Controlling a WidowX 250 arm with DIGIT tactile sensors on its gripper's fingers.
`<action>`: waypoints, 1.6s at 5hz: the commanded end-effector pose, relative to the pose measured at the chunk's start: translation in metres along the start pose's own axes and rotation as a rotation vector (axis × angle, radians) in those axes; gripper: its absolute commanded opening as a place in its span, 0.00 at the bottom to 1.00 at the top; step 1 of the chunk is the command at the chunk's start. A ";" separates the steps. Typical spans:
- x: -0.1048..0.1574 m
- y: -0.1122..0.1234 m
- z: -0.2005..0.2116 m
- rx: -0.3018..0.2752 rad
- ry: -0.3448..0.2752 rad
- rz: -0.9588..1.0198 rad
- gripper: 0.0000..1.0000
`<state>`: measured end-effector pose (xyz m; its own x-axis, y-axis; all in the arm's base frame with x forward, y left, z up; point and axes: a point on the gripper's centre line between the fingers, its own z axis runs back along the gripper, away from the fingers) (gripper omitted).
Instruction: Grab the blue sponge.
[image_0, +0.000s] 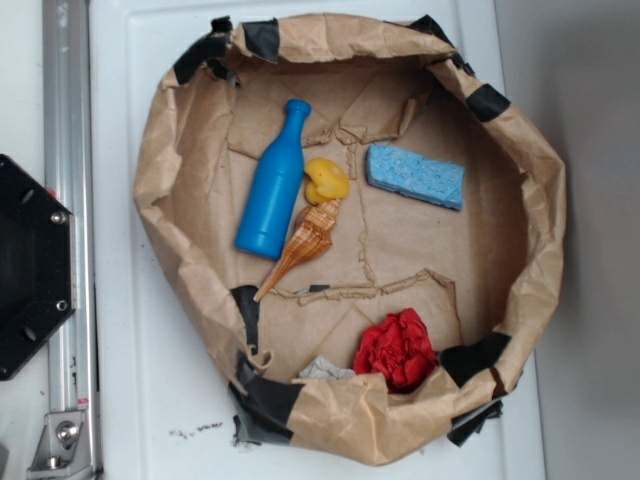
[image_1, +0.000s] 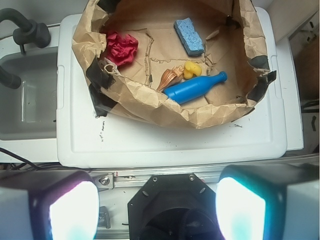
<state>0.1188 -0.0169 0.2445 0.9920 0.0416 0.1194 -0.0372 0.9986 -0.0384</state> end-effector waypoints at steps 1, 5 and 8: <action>0.000 0.000 0.000 0.000 0.000 0.000 1.00; 0.176 0.058 -0.146 0.105 -0.077 -0.226 1.00; 0.163 0.074 -0.184 0.158 -0.006 -0.195 1.00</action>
<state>0.2971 0.0535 0.0593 0.9837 -0.1731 0.0495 0.1658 0.9782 0.1250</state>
